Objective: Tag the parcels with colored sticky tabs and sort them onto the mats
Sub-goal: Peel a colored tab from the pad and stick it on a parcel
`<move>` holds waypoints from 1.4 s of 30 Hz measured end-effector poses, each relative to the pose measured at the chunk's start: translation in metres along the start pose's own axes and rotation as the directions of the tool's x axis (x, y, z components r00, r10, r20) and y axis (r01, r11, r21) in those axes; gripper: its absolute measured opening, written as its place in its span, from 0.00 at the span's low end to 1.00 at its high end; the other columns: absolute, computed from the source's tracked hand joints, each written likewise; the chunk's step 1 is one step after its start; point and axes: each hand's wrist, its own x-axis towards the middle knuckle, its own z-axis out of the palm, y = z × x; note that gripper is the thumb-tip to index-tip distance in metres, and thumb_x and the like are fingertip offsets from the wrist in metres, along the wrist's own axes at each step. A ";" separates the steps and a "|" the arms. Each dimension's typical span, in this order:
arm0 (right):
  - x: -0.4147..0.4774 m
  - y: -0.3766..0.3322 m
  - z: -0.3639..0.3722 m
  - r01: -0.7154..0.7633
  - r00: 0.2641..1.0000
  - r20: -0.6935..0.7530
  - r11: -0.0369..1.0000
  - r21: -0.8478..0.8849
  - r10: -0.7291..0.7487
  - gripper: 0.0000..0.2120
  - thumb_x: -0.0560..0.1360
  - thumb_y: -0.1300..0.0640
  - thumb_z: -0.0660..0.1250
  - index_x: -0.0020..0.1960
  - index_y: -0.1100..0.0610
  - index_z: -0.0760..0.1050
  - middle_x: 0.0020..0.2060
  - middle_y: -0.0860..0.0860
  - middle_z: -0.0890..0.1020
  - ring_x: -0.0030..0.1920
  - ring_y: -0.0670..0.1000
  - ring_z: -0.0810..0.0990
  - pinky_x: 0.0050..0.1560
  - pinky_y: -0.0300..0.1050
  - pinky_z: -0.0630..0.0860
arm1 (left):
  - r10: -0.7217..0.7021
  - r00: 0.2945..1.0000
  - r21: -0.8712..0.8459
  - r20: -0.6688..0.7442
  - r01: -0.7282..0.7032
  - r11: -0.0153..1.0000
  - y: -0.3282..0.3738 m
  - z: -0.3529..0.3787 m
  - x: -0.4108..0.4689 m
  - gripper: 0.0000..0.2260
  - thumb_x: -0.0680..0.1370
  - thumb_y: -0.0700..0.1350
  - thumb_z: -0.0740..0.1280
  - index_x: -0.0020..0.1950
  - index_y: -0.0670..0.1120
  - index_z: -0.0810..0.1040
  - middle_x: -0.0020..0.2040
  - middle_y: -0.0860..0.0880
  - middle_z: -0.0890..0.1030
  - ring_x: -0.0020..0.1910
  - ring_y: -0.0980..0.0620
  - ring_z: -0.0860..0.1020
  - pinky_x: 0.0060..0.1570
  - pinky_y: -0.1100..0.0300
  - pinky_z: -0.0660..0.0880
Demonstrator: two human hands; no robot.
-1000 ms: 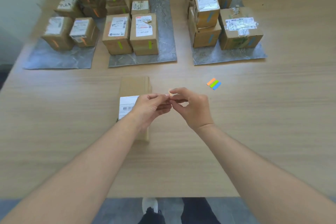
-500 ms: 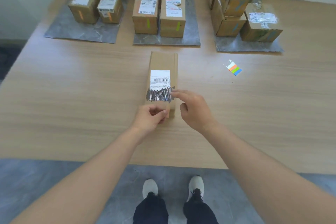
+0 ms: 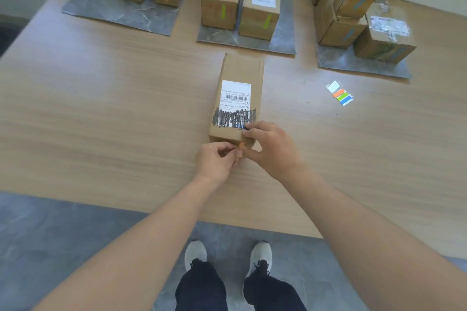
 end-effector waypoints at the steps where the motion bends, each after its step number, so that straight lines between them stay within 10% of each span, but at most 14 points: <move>1: 0.002 -0.001 0.002 0.003 1.000 -0.025 1.000 -0.018 -0.003 0.10 0.70 0.58 0.78 0.50 0.59 0.85 0.55 0.52 0.85 0.55 0.60 0.82 0.47 0.53 0.81 | 0.001 1.000 0.004 -0.009 -0.001 1.000 0.001 0.000 0.001 0.08 0.74 0.38 0.73 0.36 0.48 0.85 0.33 0.41 0.83 0.32 0.50 0.77 0.44 0.43 0.80; 13: 0.005 -0.007 0.040 -0.047 0.960 -0.279 0.973 -0.225 -0.018 0.18 0.59 0.67 0.77 0.40 0.57 0.70 0.39 0.50 0.74 0.43 0.55 0.70 0.28 0.47 0.69 | -0.116 0.972 0.286 -0.204 0.173 0.942 -0.017 -0.045 0.009 0.11 0.69 0.54 0.69 0.40 0.49 0.85 0.35 0.51 0.85 0.39 0.50 0.84 0.47 0.52 0.82; 16: 0.005 -0.007 0.044 -0.069 0.954 -0.298 0.977 -0.201 0.006 0.18 0.61 0.65 0.79 0.41 0.57 0.71 0.40 0.51 0.75 0.43 0.54 0.69 0.34 0.49 0.71 | -0.212 0.937 -0.003 -0.279 0.220 0.976 -0.001 -0.060 0.015 0.11 0.77 0.49 0.64 0.47 0.48 0.84 0.43 0.45 0.86 0.45 0.45 0.85 0.52 0.48 0.82; 19: 0.003 -0.013 0.029 -0.121 0.937 -0.303 0.975 0.188 0.175 0.12 0.75 0.49 0.74 0.48 0.56 0.76 0.47 0.49 0.77 0.49 0.53 0.74 0.47 0.47 0.73 | -0.275 0.946 -0.271 -0.174 0.223 0.937 0.027 -0.054 0.021 0.17 0.83 0.47 0.56 0.66 0.44 0.78 0.57 0.43 0.82 0.57 0.48 0.81 0.61 0.53 0.76; 23: 0.010 -0.032 0.022 -0.456 0.713 -0.102 0.570 0.683 0.693 0.14 0.85 0.47 0.56 0.61 0.52 0.77 0.54 0.45 0.81 0.58 0.51 0.79 0.58 0.46 0.74 | -0.203 0.979 -0.311 0.021 0.199 0.929 0.052 -0.040 0.017 0.21 0.85 0.50 0.48 0.67 0.46 0.77 0.59 0.52 0.81 0.57 0.57 0.78 0.55 0.63 0.72; 26: 0.020 -0.047 0.026 -0.558 0.626 0.057 0.396 0.729 0.777 0.18 0.83 0.44 0.54 0.53 0.51 0.80 0.49 0.46 0.83 0.54 0.51 0.80 0.61 0.53 0.75 | -0.196 0.979 -0.317 0.064 0.206 0.926 0.062 -0.037 0.016 0.23 0.85 0.52 0.47 0.70 0.45 0.76 0.59 0.52 0.81 0.53 0.57 0.78 0.53 0.62 0.72; 42: 0.042 -0.165 -0.148 -0.392 0.743 -0.076 0.524 0.756 0.665 0.20 0.85 0.42 0.52 0.58 0.51 0.78 0.48 0.45 0.80 0.52 0.50 0.77 0.48 0.44 0.68 | 0.039 0.996 -0.240 0.075 -0.020 0.971 0.248 -0.089 -0.057 0.20 0.84 0.54 0.50 0.57 0.50 0.81 0.55 0.52 0.82 0.52 0.53 0.79 0.60 0.56 0.74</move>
